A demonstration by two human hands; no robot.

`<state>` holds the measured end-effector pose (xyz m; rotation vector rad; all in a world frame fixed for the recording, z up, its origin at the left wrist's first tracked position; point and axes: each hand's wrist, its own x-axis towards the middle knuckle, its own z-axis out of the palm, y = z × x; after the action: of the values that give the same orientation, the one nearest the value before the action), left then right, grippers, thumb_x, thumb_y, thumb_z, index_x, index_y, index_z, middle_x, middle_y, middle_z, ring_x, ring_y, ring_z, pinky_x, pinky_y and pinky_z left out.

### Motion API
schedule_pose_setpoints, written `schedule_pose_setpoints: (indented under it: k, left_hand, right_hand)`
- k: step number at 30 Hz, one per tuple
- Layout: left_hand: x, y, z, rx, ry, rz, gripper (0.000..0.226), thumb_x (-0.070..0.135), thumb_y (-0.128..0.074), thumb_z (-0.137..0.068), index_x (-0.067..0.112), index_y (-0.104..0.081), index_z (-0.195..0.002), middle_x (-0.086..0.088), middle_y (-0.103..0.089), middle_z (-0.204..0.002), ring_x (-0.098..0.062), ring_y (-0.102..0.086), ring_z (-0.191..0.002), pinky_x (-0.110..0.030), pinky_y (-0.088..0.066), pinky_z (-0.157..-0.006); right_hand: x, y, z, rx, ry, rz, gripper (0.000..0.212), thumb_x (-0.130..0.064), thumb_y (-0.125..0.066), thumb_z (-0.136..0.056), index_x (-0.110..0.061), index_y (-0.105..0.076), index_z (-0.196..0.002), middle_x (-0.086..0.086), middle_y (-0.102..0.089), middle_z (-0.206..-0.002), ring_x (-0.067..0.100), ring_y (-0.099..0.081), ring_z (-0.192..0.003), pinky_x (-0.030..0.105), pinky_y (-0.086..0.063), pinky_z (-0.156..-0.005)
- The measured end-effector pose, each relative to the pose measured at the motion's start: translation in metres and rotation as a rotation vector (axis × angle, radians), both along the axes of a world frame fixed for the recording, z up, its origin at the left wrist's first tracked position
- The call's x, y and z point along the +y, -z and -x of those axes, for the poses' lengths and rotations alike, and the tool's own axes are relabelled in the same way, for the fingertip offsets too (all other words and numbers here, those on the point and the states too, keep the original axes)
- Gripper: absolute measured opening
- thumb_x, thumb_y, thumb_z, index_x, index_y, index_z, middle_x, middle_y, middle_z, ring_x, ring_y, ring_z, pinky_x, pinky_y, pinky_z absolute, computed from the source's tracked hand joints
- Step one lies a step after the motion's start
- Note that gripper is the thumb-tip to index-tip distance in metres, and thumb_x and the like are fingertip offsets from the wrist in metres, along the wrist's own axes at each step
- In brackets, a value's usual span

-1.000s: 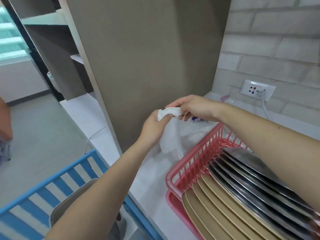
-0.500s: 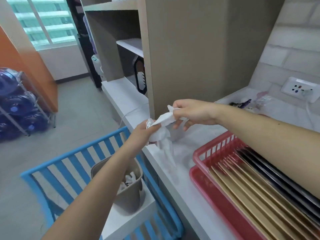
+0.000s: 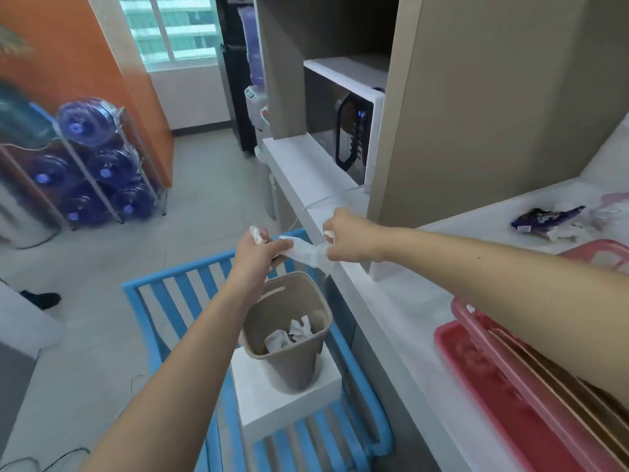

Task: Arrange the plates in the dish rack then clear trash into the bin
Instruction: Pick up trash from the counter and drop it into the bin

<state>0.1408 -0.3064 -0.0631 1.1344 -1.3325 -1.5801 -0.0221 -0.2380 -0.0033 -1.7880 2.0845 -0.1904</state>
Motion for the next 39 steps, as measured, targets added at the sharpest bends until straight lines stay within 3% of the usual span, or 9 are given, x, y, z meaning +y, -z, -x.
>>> schedule_pose_setpoints:
  k: [4, 8, 13, 17, 20, 23, 27, 31, 39]
  left_hand:
    - [-0.024, 0.014, -0.023, -0.060, -0.131, 0.001, 0.034, -0.004, -0.063, -0.084, 0.016, -0.036, -0.075, -0.001, -0.041, -0.069, -0.015, -0.046, -0.062, -0.028, -0.047, -0.066]
    - [-0.042, 0.026, -0.035, -0.035, -0.225, -0.097, 0.016, -0.003, -0.053, -0.091, 0.008, -0.045, -0.083, -0.009, -0.052, -0.083, -0.019, -0.057, -0.078, -0.025, -0.053, -0.070]
    - [-0.057, 0.044, -0.038, 0.047, -0.249, -0.231, 0.013, -0.002, -0.042, -0.099, 0.006, -0.048, -0.108, -0.005, -0.060, -0.100, -0.020, -0.065, -0.089, -0.028, -0.059, -0.073]
    - [-0.063, 0.078, -0.041, -0.228, -0.245, -0.210, 0.018, 0.000, -0.039, -0.097, 0.004, -0.053, -0.107, -0.008, -0.065, -0.086, -0.017, -0.065, -0.070, -0.034, -0.060, -0.073]
    - [-0.063, 0.098, -0.040, -0.360, -0.169, -0.218, 0.013, 0.009, -0.039, -0.093, 0.005, -0.049, -0.101, -0.015, -0.054, -0.080, -0.022, -0.054, -0.065, -0.028, -0.043, -0.057]
    - [-0.061, 0.119, -0.035, -0.435, -0.027, -0.280, 0.020, 0.022, -0.040, -0.094, 0.006, -0.049, -0.103, -0.016, -0.052, -0.089, -0.030, -0.055, -0.079, -0.035, -0.039, -0.072]
    - [-0.061, 0.146, -0.027, -0.610, 0.181, -0.212, 0.026, 0.018, -0.036, -0.098, 0.009, -0.055, -0.082, -0.015, -0.056, -0.084, -0.026, -0.054, -0.078, -0.034, -0.043, -0.079]
    - [-0.059, 0.161, -0.022, -0.910, 0.385, -0.065, 0.034, 0.025, -0.045, -0.100, 0.012, -0.045, -0.131, -0.011, -0.059, -0.127, -0.029, -0.058, -0.113, -0.037, -0.047, -0.095]
    - [-0.058, 0.176, -0.014, -0.977, 0.458, -0.156, 0.072, 0.054, -0.039, -0.099, 0.013, -0.020, -0.154, -0.015, -0.040, -0.152, -0.033, -0.043, -0.136, -0.042, -0.033, -0.112]
  right_hand:
    - [-0.021, 0.022, -0.021, -0.108, 0.017, -0.066, 0.010, -0.006, -0.040, -0.095, -0.014, -0.043, -0.099, 0.011, -0.049, -0.097, 0.020, -0.047, -0.069, 0.034, -0.048, -0.060]
    - [-0.039, 0.051, -0.043, -0.279, 0.031, -0.126, 0.027, -0.013, -0.038, -0.098, -0.020, -0.040, -0.124, 0.009, -0.053, -0.103, 0.024, -0.055, -0.080, 0.038, -0.053, -0.065]
    - [-0.055, 0.088, -0.060, -0.352, 0.076, -0.078, 0.018, -0.011, -0.033, -0.099, -0.011, -0.051, -0.096, 0.004, -0.053, -0.092, 0.022, -0.051, -0.084, 0.028, -0.037, -0.063]
    - [-0.064, 0.125, -0.064, -0.463, 0.202, -0.145, 0.022, -0.019, -0.036, -0.096, -0.015, -0.047, -0.078, -0.002, -0.048, -0.077, 0.018, -0.049, -0.077, 0.029, -0.036, -0.063]
    - [-0.067, 0.157, -0.061, -0.619, 0.319, -0.164, 0.020, -0.017, -0.048, -0.088, -0.013, -0.061, -0.102, 0.004, -0.065, -0.100, 0.018, -0.060, -0.092, 0.033, -0.050, -0.080]
    - [-0.066, 0.184, -0.055, -0.487, 0.401, -0.227, 0.041, -0.014, -0.049, -0.091, -0.006, -0.049, -0.131, 0.011, -0.054, -0.130, 0.029, -0.053, -0.119, 0.036, -0.046, -0.097]
    - [-0.063, 0.203, -0.050, -0.375, 0.288, -0.261, 0.035, -0.010, -0.054, -0.089, -0.006, -0.054, -0.124, 0.013, -0.054, -0.122, 0.033, -0.054, -0.115, 0.037, -0.047, -0.095]
    - [-0.062, 0.214, -0.047, -0.225, 0.176, -0.256, 0.036, -0.004, -0.053, -0.091, -0.013, -0.056, -0.126, 0.009, -0.054, -0.121, 0.027, -0.057, -0.104, 0.032, -0.049, -0.091]
    - [-0.067, 0.214, -0.051, -0.051, 0.032, -0.414, 0.045, -0.008, -0.056, -0.091, -0.009, -0.052, -0.135, 0.013, -0.057, -0.130, 0.030, -0.057, -0.114, 0.038, -0.050, -0.096]
